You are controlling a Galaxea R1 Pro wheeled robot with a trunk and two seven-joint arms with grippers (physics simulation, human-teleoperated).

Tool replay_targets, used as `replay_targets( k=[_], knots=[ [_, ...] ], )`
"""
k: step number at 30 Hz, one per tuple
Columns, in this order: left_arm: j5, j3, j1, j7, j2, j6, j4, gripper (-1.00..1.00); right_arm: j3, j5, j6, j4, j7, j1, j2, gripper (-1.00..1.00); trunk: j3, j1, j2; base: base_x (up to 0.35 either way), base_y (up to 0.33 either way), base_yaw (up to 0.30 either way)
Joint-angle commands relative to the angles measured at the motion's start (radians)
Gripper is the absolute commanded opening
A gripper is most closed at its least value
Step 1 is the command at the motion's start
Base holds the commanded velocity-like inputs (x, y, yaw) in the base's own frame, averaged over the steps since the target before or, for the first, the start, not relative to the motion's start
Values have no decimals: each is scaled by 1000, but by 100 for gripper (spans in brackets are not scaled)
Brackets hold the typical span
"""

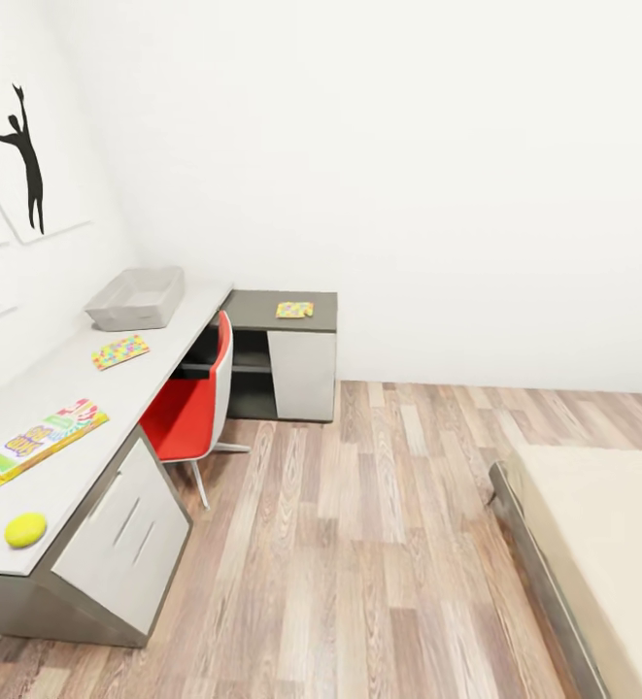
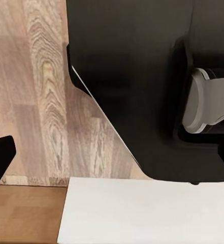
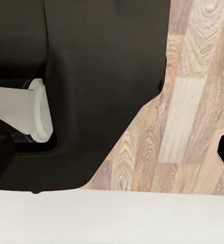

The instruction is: Put all the toys in the child's room - the three board games (two on the bed and one on the table), the two jigsaw puzzles on the table, and the tennis ball on the table - inside the toy box on the table in the child's room.

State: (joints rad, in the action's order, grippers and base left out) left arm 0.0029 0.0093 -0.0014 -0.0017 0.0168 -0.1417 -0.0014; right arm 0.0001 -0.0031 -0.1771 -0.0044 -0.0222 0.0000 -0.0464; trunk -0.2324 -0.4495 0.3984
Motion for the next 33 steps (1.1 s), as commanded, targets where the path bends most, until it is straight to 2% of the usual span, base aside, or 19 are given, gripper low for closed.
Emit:
replay_targets(
  k=[1, 11, 21, 33],
  knots=[
    [-1, 0, 0, 0, 0, -3, 0, 100, 0, -1, -3, 0, -2, 0, 0, 100, -2, 0, 2, 0, 0, 264],
    [-2, -1, 0, 0, -1, -7, 0, 100, -2, -10, -3, 0, -3, 0, 3, 100, -7, 0, 2, 0, 0, 183],
    [-2, -1, 0, 0, -1, -7, 0, 100, -5, -11, -5, 0, -3, 0, 4, 100, -7, 0, 2, 0, 0, 24],
    [-6, -5, 0, -3, -7, -8, -1, 100, -2, -8, -5, 0, -2, 0, 20, 100, -7, 0, 2, 0, 0, 1]
  ],
)
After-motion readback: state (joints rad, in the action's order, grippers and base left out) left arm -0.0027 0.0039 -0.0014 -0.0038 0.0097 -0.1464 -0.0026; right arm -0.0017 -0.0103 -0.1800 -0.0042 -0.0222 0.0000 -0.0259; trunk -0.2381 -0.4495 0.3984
